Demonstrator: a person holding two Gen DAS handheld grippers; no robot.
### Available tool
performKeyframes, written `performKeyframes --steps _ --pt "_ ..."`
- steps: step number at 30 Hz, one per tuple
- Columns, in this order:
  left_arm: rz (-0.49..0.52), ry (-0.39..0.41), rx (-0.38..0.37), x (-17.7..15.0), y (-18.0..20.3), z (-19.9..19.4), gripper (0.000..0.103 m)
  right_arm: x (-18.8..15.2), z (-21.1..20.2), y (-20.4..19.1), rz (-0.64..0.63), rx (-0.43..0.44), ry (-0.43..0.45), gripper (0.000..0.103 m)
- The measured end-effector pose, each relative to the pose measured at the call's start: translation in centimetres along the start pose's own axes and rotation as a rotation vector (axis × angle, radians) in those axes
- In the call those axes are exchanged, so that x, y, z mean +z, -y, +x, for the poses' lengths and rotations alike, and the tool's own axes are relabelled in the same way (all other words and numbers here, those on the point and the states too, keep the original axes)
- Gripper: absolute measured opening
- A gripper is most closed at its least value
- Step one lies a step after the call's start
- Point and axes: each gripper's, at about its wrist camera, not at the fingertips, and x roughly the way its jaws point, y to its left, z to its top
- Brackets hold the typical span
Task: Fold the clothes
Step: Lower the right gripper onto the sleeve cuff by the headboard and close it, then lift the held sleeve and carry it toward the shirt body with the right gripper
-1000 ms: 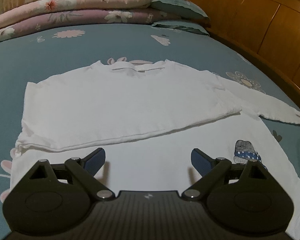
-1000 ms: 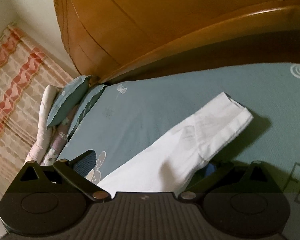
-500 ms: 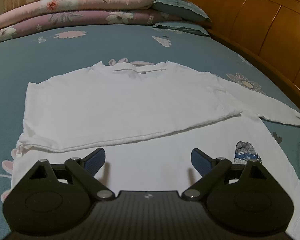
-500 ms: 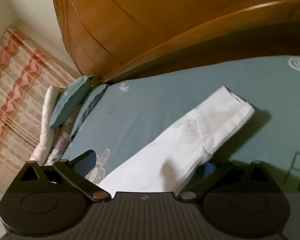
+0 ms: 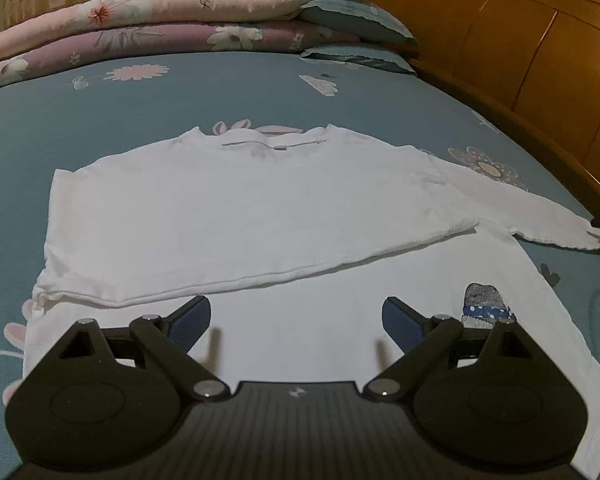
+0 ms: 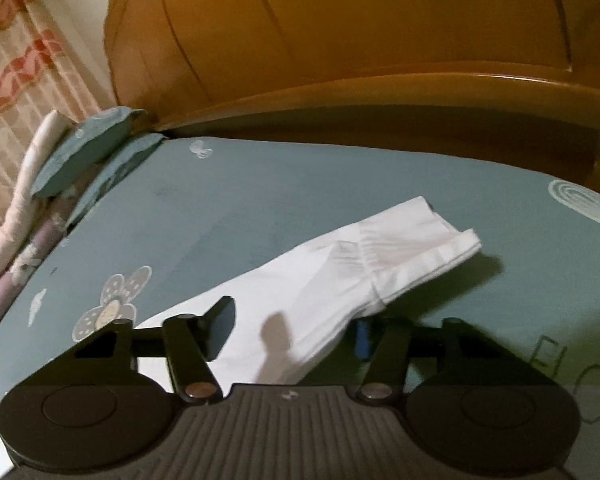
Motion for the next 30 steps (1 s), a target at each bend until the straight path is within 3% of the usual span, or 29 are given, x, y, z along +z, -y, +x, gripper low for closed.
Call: performKeyframes --steps 2,4,7,15,28,30 --pt "-0.001 0.003 -0.001 0.0 0.0 -0.1 0.093 0.1 0.0 0.3 0.006 -0.014 -0.007 0.047" --pt "0.000 0.004 -0.002 0.0 0.1 -0.1 0.093 0.1 -0.1 0.8 0.027 -0.024 -0.012 0.031" --pt "0.002 0.005 -0.001 0.1 0.1 -0.1 0.093 0.2 -0.3 1.4 0.056 -0.035 -0.022 0.018" --pt "0.003 0.003 -0.004 0.1 0.2 -0.1 0.093 0.5 -0.4 1.7 0.067 -0.018 -0.060 0.022" --pt "0.014 -0.016 0.000 -0.1 0.4 0.3 0.093 -0.1 -0.5 7.3 0.320 0.206 -0.073 0.024" --pt "0.016 -0.019 -0.001 -0.2 0.4 0.4 0.093 0.0 -0.5 7.3 0.324 0.204 -0.079 0.024"
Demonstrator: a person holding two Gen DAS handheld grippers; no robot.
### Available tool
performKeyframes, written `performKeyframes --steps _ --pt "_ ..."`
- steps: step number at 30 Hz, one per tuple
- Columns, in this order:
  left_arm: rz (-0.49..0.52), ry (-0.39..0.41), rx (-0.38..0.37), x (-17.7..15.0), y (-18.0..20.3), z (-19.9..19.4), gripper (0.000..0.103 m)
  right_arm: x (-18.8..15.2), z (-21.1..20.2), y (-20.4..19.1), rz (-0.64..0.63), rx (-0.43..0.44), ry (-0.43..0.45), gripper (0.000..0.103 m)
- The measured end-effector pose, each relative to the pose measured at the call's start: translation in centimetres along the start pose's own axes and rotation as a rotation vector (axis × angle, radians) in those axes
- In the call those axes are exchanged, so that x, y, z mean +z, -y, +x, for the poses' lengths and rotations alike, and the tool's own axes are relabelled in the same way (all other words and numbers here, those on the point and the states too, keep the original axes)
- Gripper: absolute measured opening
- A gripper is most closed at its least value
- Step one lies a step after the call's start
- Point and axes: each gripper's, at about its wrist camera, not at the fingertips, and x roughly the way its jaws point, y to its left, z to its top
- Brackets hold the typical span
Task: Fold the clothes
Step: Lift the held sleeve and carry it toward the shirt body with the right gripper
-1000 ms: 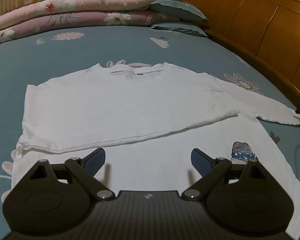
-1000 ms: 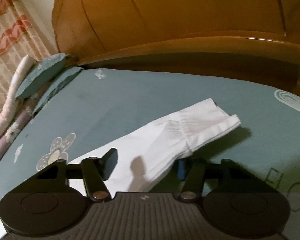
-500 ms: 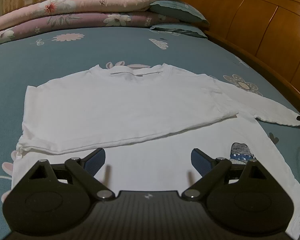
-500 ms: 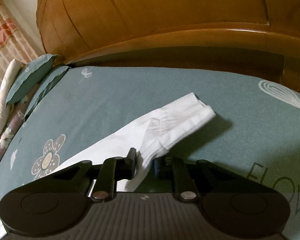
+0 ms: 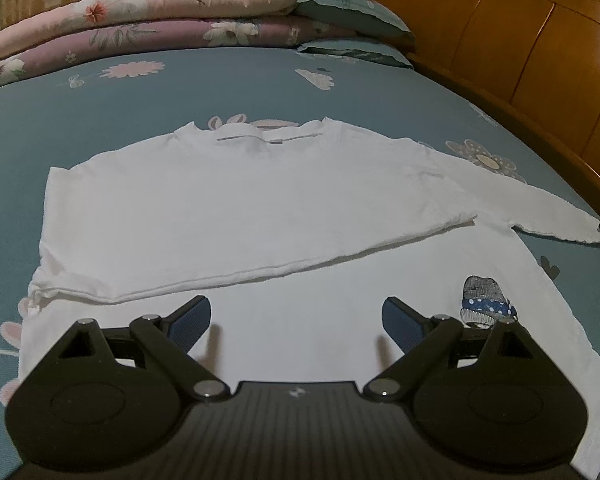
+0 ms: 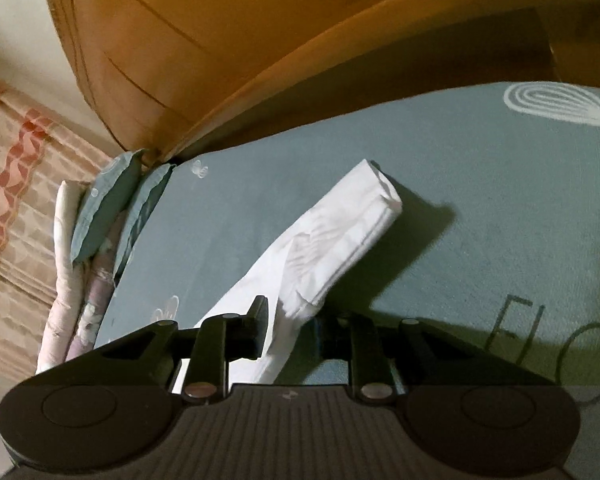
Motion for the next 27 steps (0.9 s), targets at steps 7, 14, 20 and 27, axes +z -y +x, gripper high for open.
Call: performKeyframes --steps 7,14,20,27 --pt "0.013 -0.007 -0.002 -0.1 0.1 0.2 0.093 0.0 0.1 -1.0 -0.068 -0.054 0.003 0.014" --pt "0.025 -0.006 -0.005 0.0 0.4 0.1 0.093 -0.4 -0.3 -3.7 -0.169 -0.081 -0.012 0.013" --pt "0.030 0.000 -0.019 0.1 0.5 -0.4 0.093 -0.7 -0.7 -6.7 -0.206 -0.033 -0.011 0.013" --pt "0.064 0.009 -0.030 0.0 1.0 -1.2 0.093 -1.6 -2.2 -10.9 -0.273 0.032 -0.020 0.013"
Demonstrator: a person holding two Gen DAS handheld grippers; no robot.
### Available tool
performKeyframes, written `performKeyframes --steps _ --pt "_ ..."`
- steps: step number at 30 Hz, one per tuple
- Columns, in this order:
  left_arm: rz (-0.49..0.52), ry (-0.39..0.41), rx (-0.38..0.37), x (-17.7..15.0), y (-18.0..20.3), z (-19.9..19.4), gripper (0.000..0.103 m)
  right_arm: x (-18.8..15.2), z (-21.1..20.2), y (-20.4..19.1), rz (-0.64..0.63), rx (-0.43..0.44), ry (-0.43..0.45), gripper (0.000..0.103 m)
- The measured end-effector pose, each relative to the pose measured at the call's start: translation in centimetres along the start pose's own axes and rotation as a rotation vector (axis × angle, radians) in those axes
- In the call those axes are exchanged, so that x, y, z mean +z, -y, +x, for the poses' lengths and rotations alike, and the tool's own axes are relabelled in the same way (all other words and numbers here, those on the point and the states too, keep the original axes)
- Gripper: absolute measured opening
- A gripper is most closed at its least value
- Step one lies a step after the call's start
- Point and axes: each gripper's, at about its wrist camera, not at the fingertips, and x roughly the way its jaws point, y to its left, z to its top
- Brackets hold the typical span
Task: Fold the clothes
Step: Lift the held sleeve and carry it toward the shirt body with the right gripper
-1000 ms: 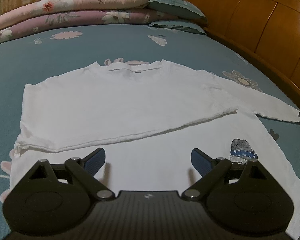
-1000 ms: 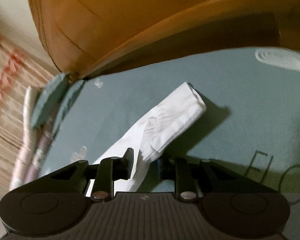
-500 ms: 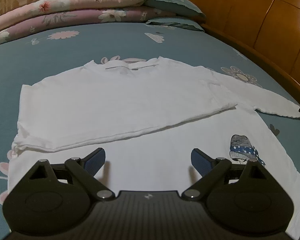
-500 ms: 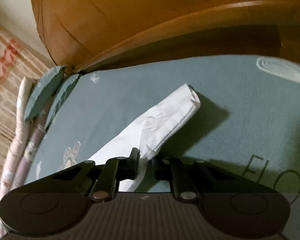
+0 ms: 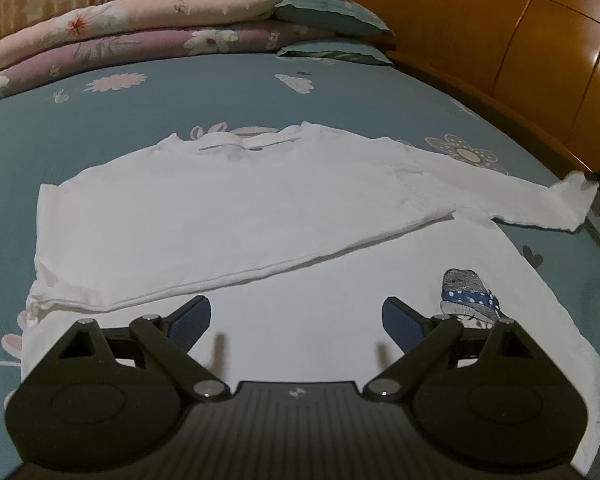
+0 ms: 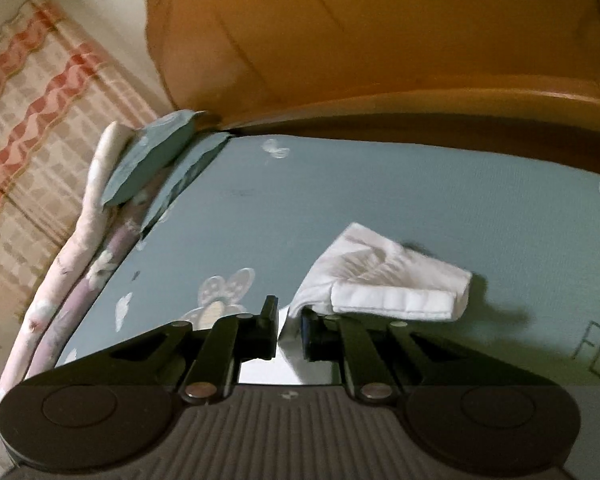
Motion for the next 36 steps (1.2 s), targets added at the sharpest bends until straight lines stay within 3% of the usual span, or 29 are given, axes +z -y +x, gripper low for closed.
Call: performKeyframes --steps 8,19,36 --pt "0.045 0.006 -0.010 -0.2 0.1 -0.9 0.093 -0.7 0.0 -4.5 -0.056 0.055 -0.024 0.013" --pt "0.012 0.044 -0.008 -0.5 -2.0 -2.9 0.093 -2.8 0.8 -13.0 -0.216 0.129 -0.080 0.013" --pt "-0.024 0.069 0.008 -1.5 -4.6 -5.0 0.093 -8.5 2.4 -22.9 -0.530 0.090 -0.161 0.013"
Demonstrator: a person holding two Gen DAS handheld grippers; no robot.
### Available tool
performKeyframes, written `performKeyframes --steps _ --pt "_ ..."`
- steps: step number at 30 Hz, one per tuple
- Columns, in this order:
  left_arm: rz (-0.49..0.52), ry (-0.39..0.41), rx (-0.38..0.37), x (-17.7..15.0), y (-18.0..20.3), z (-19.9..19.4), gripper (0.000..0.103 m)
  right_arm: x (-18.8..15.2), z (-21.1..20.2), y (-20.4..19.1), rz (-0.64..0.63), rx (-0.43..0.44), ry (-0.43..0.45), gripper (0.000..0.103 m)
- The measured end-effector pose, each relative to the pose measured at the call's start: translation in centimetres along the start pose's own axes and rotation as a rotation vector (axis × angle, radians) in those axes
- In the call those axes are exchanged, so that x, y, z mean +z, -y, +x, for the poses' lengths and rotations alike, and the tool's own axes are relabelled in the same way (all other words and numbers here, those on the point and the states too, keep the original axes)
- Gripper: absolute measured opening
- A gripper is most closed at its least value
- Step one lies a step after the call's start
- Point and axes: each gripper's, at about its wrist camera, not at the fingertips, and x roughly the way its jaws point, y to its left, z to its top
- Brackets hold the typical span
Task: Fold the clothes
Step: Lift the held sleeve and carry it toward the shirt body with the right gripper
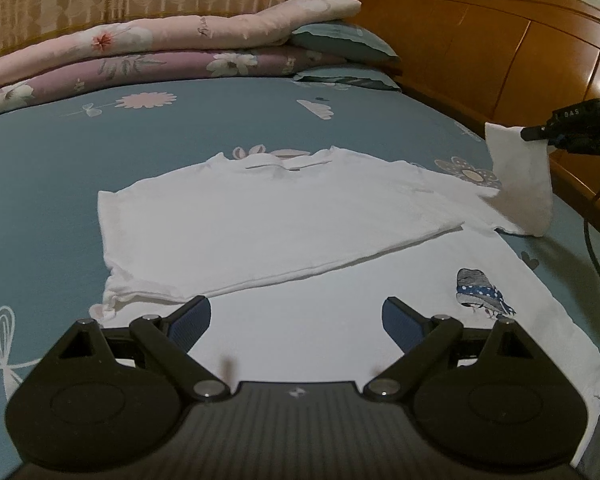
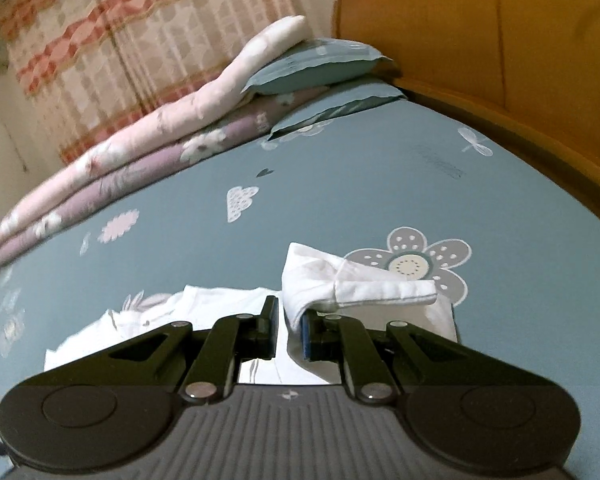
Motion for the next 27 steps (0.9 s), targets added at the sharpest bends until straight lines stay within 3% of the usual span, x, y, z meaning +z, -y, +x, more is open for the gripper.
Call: performKeyframes --steps 15,27 --pt "-0.033 0.022 0.012 -0.5 -2.0 -0.9 0.093 -0.3 1.6 -5.7 -0.131 0.004 -0.026 0.007" --pt "-0.079 0.035 0.023 -1.1 -4.4 -1.7 0.093 0.7 2.9 -10.5 -0.170 0.098 -0.064 0.006"
